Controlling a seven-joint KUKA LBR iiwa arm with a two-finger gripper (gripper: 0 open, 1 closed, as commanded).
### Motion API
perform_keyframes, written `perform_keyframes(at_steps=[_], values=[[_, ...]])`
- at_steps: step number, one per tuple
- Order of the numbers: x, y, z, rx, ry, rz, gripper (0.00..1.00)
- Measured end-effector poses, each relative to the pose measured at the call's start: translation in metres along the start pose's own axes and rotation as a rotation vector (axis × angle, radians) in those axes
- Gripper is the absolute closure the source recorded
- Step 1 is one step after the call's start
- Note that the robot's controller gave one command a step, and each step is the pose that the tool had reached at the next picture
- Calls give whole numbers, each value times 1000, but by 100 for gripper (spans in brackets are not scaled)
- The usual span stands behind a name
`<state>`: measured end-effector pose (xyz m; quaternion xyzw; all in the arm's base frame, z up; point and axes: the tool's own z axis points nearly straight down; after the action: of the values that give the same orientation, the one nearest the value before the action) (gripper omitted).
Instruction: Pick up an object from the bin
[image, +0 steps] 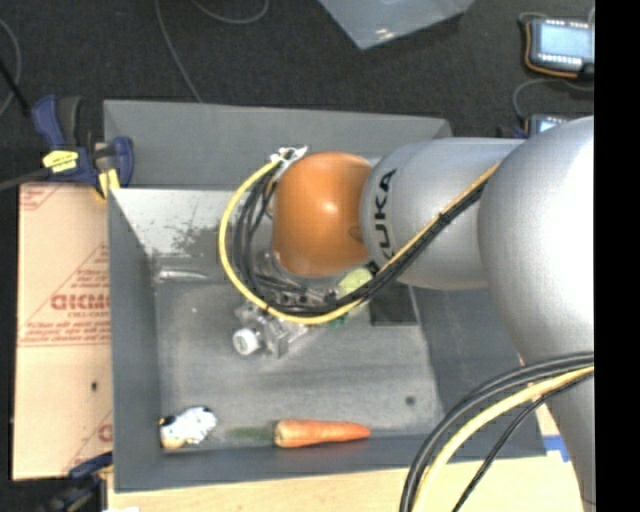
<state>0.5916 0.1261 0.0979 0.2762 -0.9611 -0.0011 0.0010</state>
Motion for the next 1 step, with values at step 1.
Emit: perform_keyframes(at_steps=[1], values=[[0, 0, -24, 0, 0, 1, 100]])
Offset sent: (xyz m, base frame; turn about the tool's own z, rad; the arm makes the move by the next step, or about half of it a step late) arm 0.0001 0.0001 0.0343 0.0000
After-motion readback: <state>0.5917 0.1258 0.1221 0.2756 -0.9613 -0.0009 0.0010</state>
